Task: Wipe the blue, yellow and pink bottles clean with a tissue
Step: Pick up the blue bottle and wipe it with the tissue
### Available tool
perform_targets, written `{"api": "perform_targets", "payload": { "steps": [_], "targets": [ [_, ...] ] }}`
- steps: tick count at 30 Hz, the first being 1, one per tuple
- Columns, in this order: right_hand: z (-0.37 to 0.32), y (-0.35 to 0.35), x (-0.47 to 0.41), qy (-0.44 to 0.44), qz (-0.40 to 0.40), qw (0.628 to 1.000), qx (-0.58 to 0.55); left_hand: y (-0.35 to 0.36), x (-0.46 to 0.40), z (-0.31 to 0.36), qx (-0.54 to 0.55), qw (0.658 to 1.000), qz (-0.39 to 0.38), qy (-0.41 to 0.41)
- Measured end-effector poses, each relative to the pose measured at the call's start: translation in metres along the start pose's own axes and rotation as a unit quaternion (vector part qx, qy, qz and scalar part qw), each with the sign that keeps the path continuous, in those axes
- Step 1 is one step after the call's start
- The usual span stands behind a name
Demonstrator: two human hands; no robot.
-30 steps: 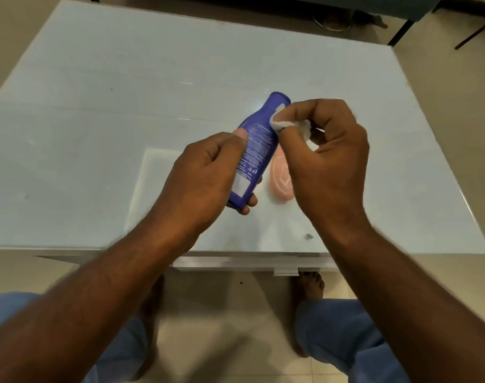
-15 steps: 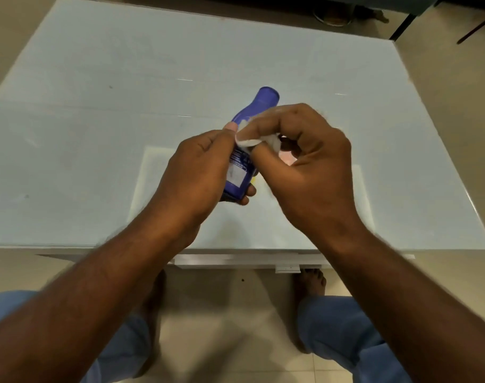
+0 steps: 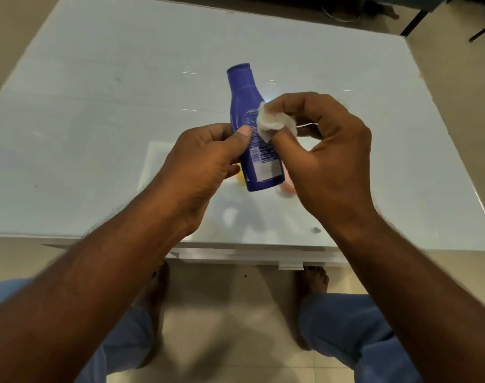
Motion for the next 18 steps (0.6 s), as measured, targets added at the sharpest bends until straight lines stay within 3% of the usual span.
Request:
{"api": "perform_targets", "payload": {
  "steps": [5,10,15,18],
  "targets": [
    [-0.003,0.021,0.009,-0.037,-0.091,0.994,0.049,-0.015,-0.004,0.002,0.003,0.999,0.05,0.004],
    [0.005,-0.003,-0.004,-0.008,0.0,1.0,0.016,0.005,0.003,0.002,-0.127,0.991,-0.028,0.032],
    [-0.005,0.007,0.003,-0.043,-0.044,0.998,0.027,-0.006,-0.002,0.0,-0.046,0.999,0.018,0.014],
    [-0.005,0.009,0.004,-0.043,-0.047,0.997,0.033,-0.01,-0.006,-0.002,-0.059,0.998,0.023,0.014]
  ]
}}
Point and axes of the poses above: each hand's wrist, its own x-axis away from the middle knuckle, its own y-axis out of the palm, z = x × y, the point moved 9 cm from there along -x, towards the middle knuckle, and after that the axes turned 2 degrees about z, right-handed, at the moved point
